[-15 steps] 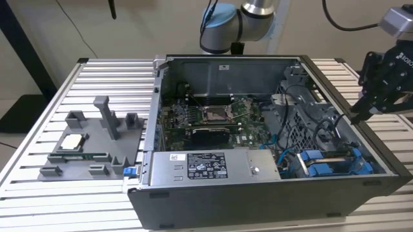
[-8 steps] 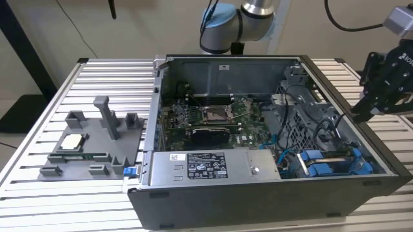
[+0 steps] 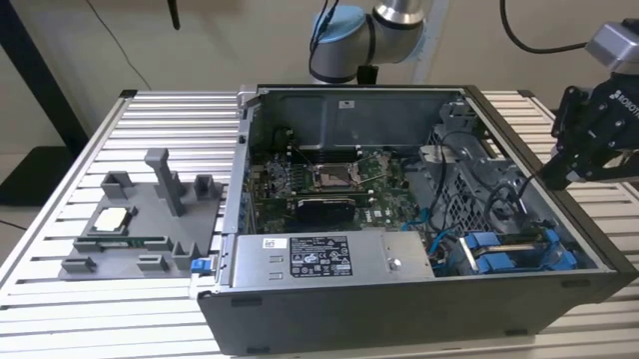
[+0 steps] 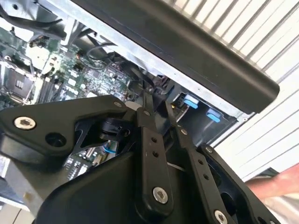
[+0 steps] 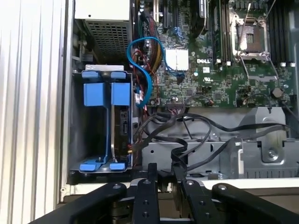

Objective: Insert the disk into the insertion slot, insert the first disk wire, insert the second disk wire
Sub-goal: 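Insert the second disk wire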

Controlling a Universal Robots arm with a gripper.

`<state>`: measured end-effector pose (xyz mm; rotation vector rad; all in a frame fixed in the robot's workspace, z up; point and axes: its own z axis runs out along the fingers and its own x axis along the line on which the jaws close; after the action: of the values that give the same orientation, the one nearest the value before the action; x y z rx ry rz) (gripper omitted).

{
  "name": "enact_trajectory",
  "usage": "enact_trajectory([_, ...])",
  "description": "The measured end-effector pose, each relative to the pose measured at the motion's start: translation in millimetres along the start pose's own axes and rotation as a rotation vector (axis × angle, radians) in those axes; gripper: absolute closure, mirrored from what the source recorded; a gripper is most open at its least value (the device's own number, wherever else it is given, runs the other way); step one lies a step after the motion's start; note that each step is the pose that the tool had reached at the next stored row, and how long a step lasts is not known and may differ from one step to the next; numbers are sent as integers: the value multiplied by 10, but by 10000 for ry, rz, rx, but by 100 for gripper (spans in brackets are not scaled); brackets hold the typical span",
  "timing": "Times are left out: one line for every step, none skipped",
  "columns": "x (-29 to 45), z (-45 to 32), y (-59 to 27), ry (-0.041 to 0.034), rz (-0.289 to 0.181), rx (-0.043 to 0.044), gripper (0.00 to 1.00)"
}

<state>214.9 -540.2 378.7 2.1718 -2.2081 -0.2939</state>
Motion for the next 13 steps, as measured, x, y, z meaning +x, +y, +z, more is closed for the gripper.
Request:
enact_trajectory([1,0,0,-184,-29,-5,73])
enact_trajectory([4,0,0,-367,-57,-10,73])
enact_trajectory([12,3,-1,-512,-79,-13,73])
enact_trajectory([21,12,-3,-558,-87,-16,73])
enact_trajectory([30,19,-5,-565,-89,-16,73])
enact_trajectory([39,26,-5,-566,-89,-15,73])
enact_trajectory([47,31,-6,-567,-88,-14,73])
enact_trajectory([54,35,-7,-566,-89,-14,76])
enact_trajectory([60,39,-8,-567,-89,-14,79])
enact_trajectory([67,41,-8,-567,-89,-15,79])
enact_trajectory([73,42,-8,-567,-88,-16,79])
enact_trajectory([79,40,-8,-566,-87,-21,79])
enact_trajectory([82,40,-9,-566,-84,-33,79])
